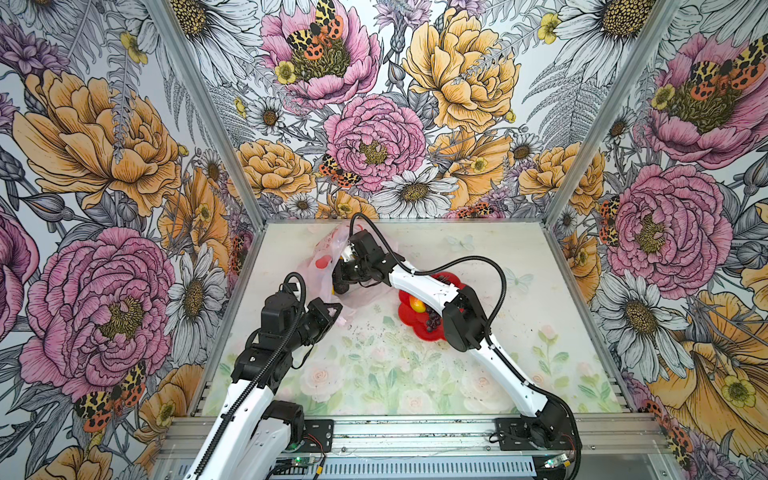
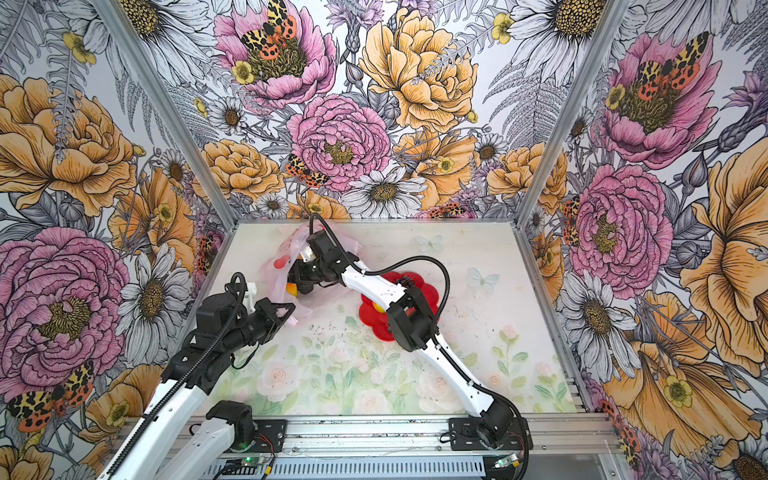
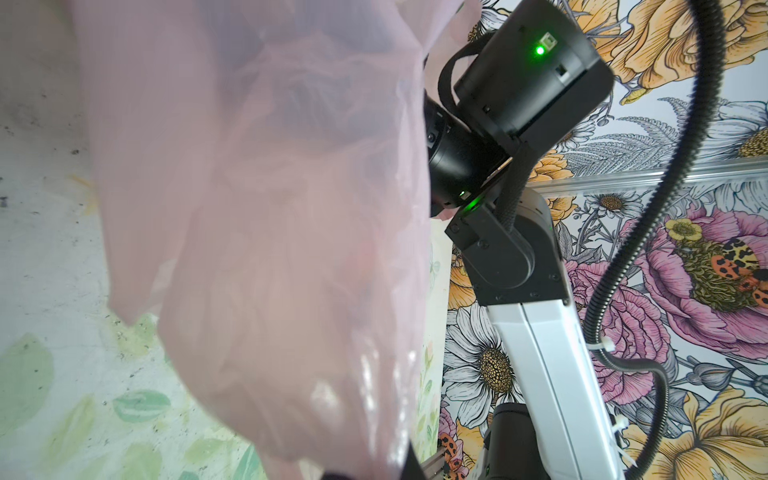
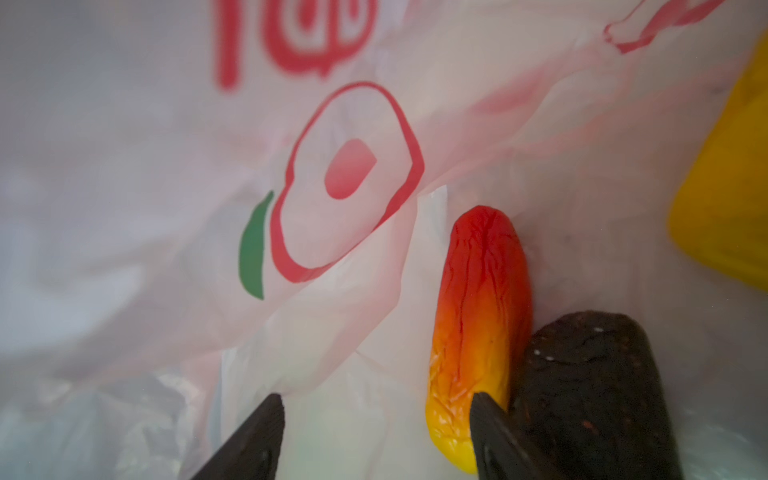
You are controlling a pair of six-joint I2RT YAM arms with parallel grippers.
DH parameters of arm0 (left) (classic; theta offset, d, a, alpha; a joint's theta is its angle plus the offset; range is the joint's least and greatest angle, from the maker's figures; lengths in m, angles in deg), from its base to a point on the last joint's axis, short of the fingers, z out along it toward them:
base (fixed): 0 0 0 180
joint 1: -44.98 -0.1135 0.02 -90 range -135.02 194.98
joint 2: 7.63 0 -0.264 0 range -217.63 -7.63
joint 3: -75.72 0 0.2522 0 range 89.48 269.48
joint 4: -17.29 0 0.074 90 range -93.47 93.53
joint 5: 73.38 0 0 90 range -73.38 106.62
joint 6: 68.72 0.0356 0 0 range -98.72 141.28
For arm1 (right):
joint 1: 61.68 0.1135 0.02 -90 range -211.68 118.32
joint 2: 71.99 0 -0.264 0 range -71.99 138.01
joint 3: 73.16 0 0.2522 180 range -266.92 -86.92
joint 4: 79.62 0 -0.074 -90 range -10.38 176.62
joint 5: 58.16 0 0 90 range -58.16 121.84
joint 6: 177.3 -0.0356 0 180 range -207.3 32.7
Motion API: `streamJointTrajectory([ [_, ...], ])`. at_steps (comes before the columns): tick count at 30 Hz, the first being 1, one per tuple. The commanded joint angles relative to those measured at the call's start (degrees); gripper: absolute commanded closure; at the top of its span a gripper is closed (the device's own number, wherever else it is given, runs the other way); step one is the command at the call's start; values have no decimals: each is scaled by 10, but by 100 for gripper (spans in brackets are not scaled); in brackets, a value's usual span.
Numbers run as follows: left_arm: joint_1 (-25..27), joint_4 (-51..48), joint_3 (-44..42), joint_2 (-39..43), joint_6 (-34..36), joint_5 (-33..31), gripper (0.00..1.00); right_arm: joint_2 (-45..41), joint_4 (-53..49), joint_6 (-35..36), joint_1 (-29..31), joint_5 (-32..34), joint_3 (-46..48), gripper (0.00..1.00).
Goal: Place the fruits into the plastic bag
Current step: 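Withdraw the right gripper from the bag back over the plate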
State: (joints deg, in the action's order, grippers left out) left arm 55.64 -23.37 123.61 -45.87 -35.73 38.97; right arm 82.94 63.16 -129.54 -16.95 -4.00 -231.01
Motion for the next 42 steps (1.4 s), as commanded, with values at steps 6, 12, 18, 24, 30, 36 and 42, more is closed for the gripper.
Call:
streamJointTrajectory([
  [6,-15,2,6,2,9,17,100,-85,9,-9,4,14,86,24],
  [12,-22,31,-8,0,-2,22,100,-177,9,8,4,30,209,22],
  [18,-22,53,-16,1,-18,22,100,-279,5,20,-1,57,330,20],
  [24,-25,53,-11,2,-17,19,100,-394,-9,30,-16,95,437,14],
  [30,-26,57,-13,2,-18,12,100,-534,-92,67,-26,219,514,0],
  [36,-25,71,-14,-8,-20,13,100,-701,-96,33,-72,290,643,1],
  [42,-19,76,-12,-18,-19,14,100,-739,-187,-16,-133,243,701,1],
])
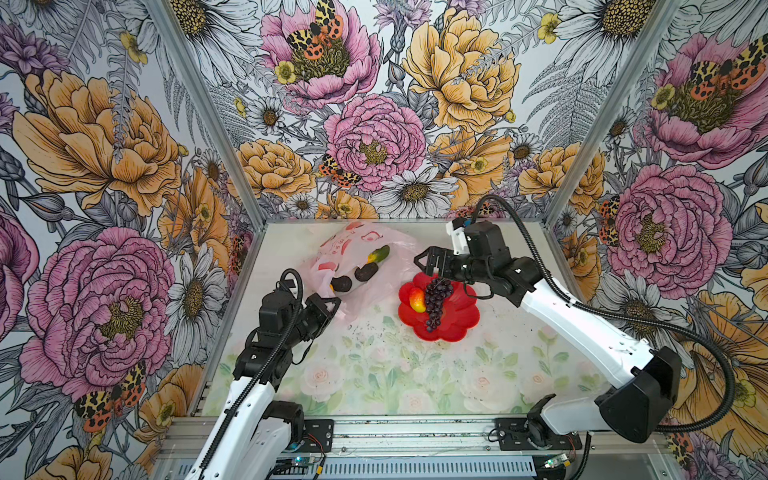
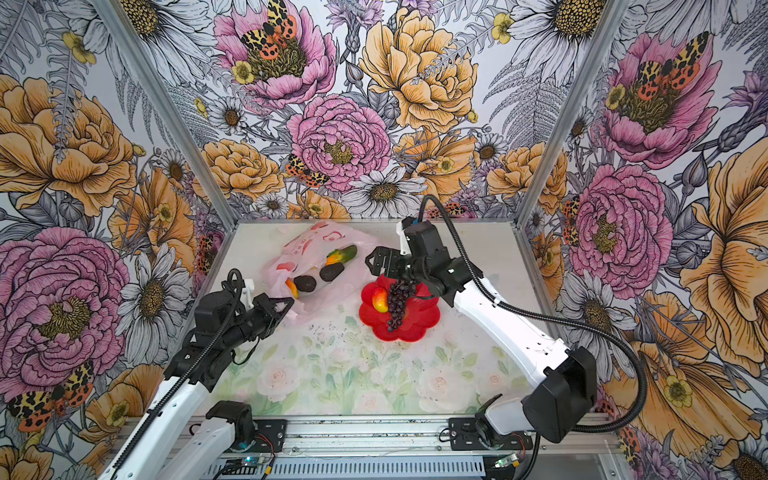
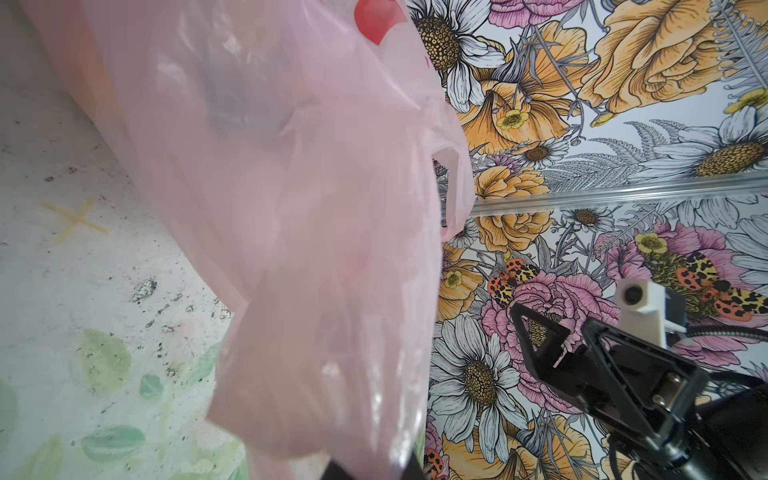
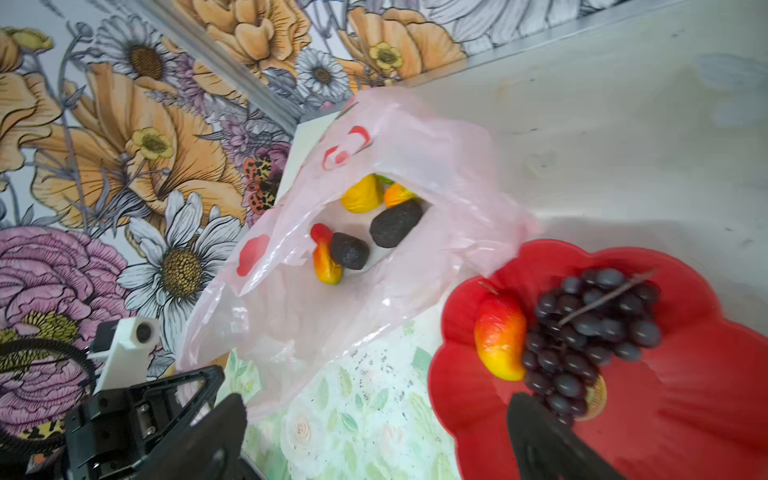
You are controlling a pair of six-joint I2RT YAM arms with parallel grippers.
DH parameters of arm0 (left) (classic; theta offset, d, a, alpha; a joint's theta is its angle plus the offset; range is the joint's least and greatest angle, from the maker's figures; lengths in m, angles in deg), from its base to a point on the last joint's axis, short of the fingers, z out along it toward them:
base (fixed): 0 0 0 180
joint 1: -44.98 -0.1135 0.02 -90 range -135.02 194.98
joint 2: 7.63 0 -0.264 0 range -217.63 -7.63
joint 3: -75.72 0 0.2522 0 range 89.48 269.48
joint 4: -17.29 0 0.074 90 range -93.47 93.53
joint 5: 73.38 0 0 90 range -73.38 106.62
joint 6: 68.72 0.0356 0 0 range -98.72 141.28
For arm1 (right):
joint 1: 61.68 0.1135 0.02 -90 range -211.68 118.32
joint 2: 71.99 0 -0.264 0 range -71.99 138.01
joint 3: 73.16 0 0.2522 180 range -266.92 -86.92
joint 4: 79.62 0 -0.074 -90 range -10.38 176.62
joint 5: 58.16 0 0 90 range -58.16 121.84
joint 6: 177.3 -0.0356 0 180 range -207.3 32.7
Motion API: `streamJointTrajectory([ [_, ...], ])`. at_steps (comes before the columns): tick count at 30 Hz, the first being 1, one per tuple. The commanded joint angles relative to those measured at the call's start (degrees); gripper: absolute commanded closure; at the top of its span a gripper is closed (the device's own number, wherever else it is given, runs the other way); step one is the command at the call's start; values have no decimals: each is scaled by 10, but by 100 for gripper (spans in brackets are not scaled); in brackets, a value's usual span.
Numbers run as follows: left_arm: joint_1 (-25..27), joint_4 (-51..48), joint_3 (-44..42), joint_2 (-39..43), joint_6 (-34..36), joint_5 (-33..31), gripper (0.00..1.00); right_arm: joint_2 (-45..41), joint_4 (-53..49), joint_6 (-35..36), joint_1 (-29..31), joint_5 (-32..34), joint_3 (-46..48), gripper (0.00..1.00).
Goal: Place the fruits into the plastic bag
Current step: 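Withdraw the right gripper from the bag back over the plate, then lower the right gripper onto the bunch of dark grapes and grasp it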
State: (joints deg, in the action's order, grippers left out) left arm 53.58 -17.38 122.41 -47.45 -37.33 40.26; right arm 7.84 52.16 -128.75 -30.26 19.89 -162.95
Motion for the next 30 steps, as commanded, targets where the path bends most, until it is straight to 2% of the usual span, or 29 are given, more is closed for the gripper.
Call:
streamJointTrajectory([
  [1,3,16,0,-3,-2,1,100,14,-102,-29,-2,14,26,1],
  [7,13,17,3,-10,1,-1,100,25,-130,-79,-7,58,87,1],
  [11,19,11,3,-8,3,-1,100,48,-128,-90,-1,73,94,0],
  [18,19,4,-1,3,8,4,100,104,-114,-99,3,92,80,1],
  [30,20,-1,5,-1,14,5,100,232,-98,-122,-7,132,-5,4],
])
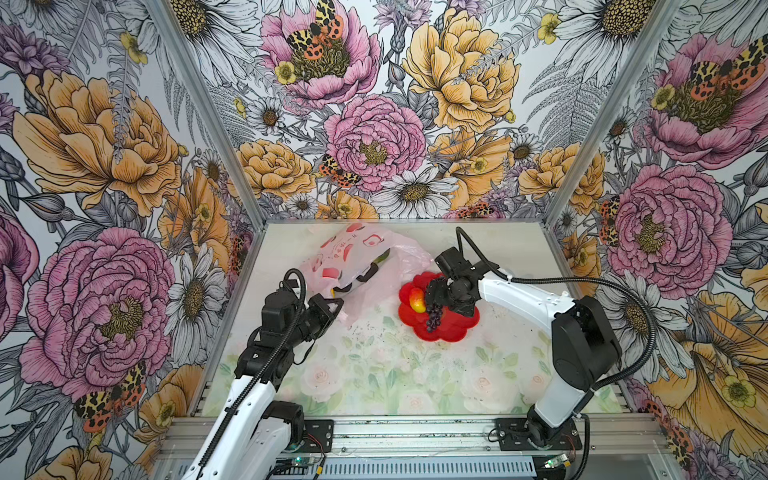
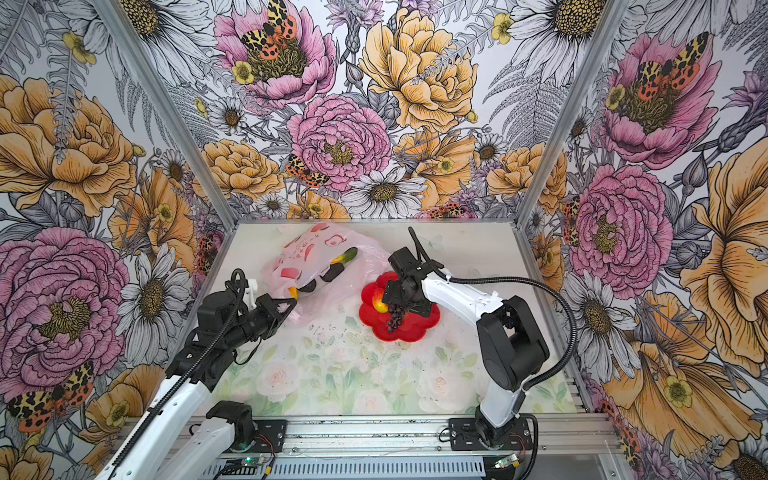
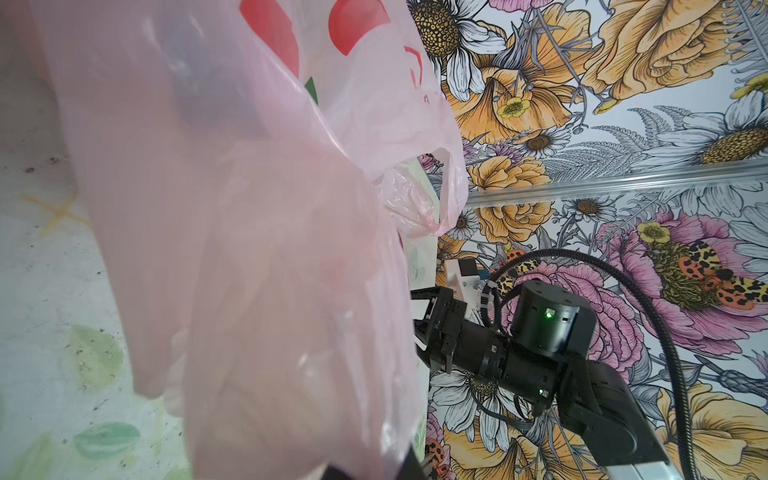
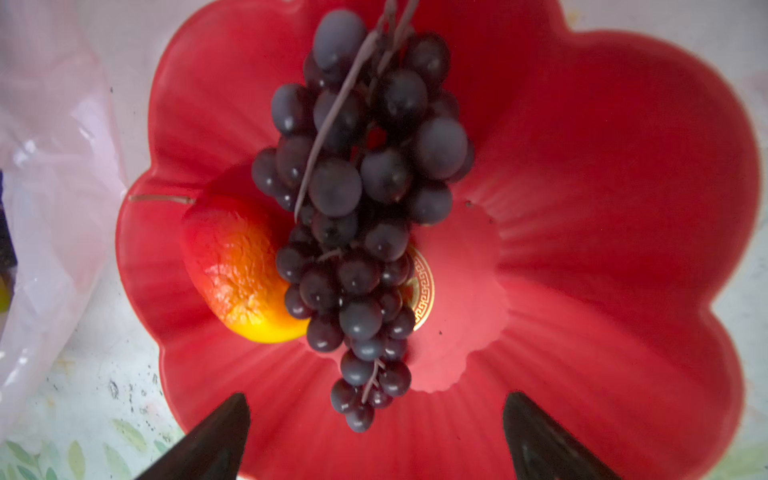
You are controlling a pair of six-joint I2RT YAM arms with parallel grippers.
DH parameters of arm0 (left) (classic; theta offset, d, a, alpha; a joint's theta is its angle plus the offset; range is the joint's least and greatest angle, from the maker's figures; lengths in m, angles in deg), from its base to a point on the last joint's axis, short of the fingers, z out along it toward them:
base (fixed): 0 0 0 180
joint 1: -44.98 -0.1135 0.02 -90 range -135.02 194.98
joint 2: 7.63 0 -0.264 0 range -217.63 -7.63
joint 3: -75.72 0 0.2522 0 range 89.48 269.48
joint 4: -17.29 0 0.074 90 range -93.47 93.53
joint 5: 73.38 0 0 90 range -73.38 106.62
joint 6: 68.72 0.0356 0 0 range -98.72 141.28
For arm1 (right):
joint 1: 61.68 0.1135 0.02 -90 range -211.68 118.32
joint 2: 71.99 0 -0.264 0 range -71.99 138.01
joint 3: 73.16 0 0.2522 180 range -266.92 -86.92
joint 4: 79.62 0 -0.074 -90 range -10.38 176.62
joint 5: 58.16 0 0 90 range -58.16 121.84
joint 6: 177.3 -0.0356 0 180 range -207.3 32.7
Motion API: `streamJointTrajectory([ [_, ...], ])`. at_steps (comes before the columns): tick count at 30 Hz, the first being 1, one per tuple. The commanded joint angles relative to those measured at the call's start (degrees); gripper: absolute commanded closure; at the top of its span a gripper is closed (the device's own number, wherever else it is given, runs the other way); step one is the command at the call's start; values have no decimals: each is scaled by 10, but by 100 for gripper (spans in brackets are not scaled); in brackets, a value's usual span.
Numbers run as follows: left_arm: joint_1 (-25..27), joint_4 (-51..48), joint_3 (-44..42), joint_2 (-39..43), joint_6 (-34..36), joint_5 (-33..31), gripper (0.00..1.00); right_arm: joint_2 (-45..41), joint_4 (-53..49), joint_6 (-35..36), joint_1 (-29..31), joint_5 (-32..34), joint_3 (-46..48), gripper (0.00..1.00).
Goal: Place the fruits into the plastic bag
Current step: 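Lower the right gripper onto the bunch of dark grapes and grasp it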
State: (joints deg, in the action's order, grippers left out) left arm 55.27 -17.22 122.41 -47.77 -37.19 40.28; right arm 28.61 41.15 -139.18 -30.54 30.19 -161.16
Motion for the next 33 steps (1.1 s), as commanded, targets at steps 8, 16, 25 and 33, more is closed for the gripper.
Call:
streamJointTrajectory([
  [8,7,-16,7,7,21,7,100,75,39,-54,-7,69,-54,5],
  [16,7,-27,11,11,30,7,100,110,77,-70,-14,66,-63,10],
  [25,7,-37,16,10,36,5,100,144,82,-70,-21,58,-67,13],
  [33,6,-39,13,9,31,4,100,154,108,-62,-23,45,-52,15],
])
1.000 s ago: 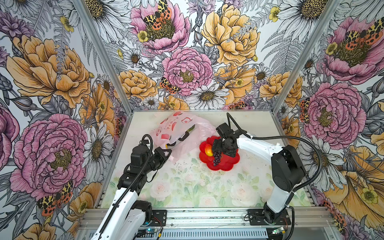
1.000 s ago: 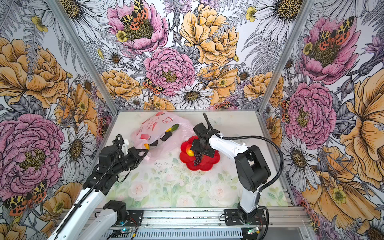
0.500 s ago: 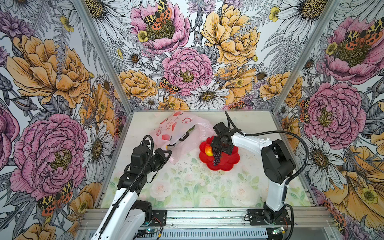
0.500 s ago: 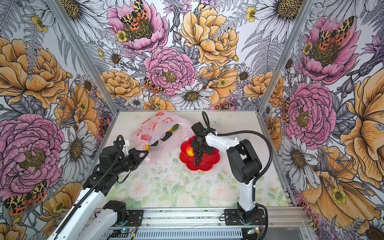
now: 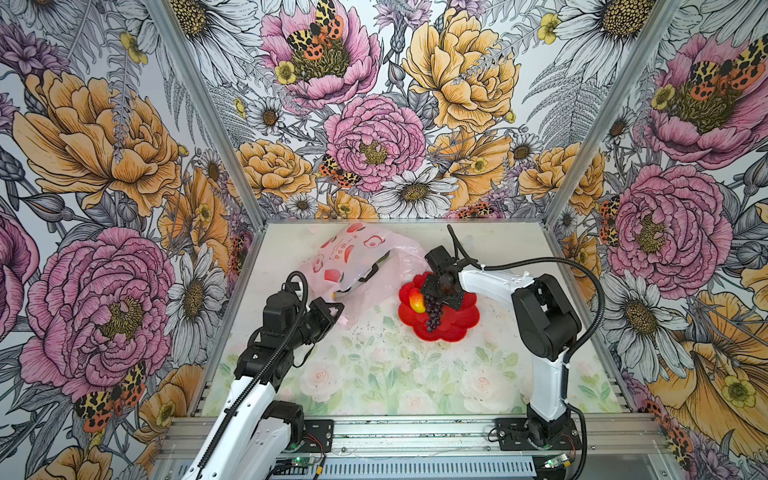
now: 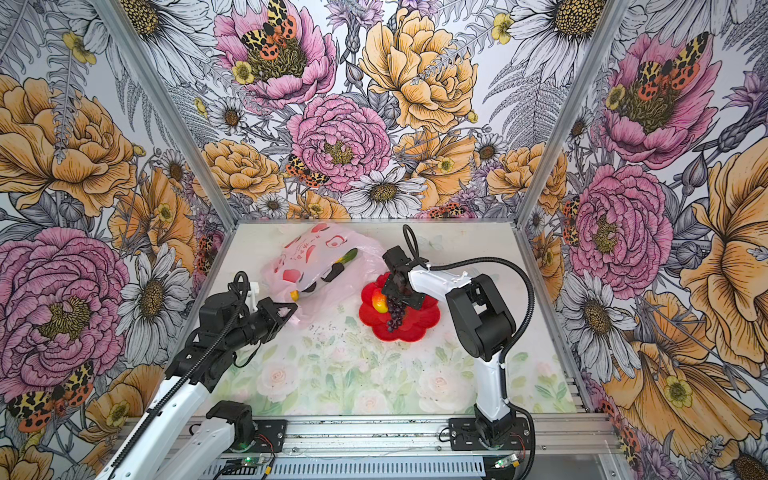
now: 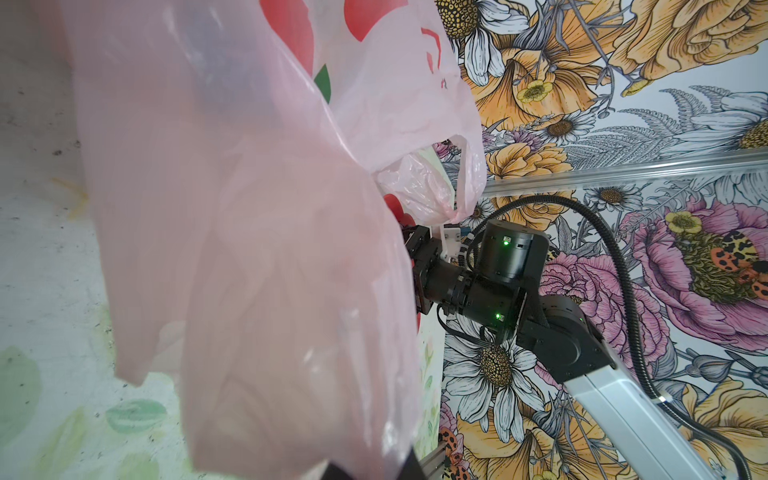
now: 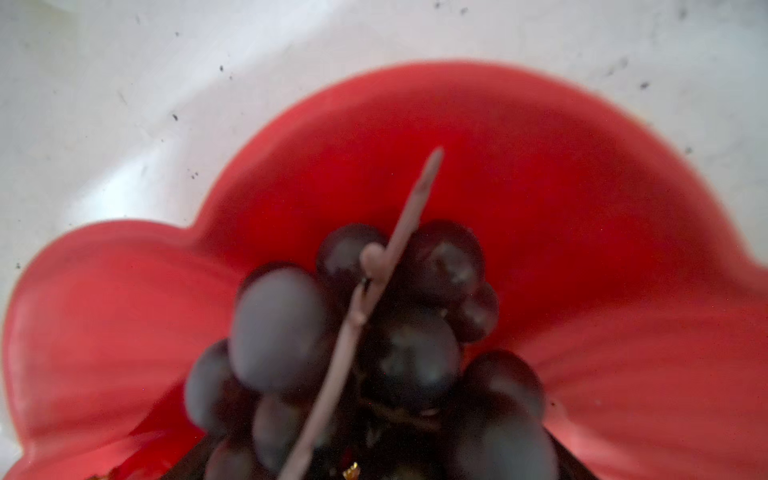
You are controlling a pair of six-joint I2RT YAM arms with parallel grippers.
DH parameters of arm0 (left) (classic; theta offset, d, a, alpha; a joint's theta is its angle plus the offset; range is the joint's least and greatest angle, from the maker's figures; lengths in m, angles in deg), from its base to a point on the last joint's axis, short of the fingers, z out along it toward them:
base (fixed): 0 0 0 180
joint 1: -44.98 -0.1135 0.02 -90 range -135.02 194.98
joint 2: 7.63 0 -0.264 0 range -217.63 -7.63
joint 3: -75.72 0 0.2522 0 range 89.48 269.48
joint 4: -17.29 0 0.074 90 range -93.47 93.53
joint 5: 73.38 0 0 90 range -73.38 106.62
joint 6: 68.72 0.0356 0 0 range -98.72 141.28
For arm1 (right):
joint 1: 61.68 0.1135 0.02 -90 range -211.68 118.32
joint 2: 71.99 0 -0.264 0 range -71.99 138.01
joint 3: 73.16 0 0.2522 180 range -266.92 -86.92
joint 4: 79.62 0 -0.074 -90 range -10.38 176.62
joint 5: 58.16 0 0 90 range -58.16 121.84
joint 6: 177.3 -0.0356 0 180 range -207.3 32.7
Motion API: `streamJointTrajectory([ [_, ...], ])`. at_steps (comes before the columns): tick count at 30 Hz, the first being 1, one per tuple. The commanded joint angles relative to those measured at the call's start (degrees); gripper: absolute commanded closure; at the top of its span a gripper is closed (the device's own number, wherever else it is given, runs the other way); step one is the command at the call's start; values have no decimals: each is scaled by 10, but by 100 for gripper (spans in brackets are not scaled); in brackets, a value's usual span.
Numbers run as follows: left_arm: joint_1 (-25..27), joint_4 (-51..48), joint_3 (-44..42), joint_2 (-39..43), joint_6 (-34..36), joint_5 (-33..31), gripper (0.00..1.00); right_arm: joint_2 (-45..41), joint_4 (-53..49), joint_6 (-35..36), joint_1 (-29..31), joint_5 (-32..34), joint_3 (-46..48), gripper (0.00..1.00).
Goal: Place the fruits into the plastic bag
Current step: 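Lower the right gripper onto the bunch of dark grapes and grasp it, then lift the grapes and carry them toward the bag's mouth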
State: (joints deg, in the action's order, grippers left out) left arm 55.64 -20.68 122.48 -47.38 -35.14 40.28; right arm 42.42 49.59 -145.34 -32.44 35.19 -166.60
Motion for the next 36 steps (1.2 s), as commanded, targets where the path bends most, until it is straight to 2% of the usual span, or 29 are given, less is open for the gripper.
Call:
streamJointTrajectory([
  [1,2,-5,13,5,9,5,100,16,34,3,-4,-13,6,17],
  [4,2,-4,14,3,6,6,100,10,56,9,-6,-26,17,24],
  [10,1,-4,12,0,3,4,100,0,98,20,-14,-53,40,47],
  [18,0,-3,15,-5,2,4,100,-42,158,43,-19,-60,78,61],
  [25,-1,2,19,-14,3,5,100,-100,302,62,-26,-104,170,66],
  [31,1,5,24,-22,4,8,100,-125,470,30,-40,-177,260,68],
  [36,2,5,30,-26,5,10,100,-147,514,32,-46,-214,293,69],
])
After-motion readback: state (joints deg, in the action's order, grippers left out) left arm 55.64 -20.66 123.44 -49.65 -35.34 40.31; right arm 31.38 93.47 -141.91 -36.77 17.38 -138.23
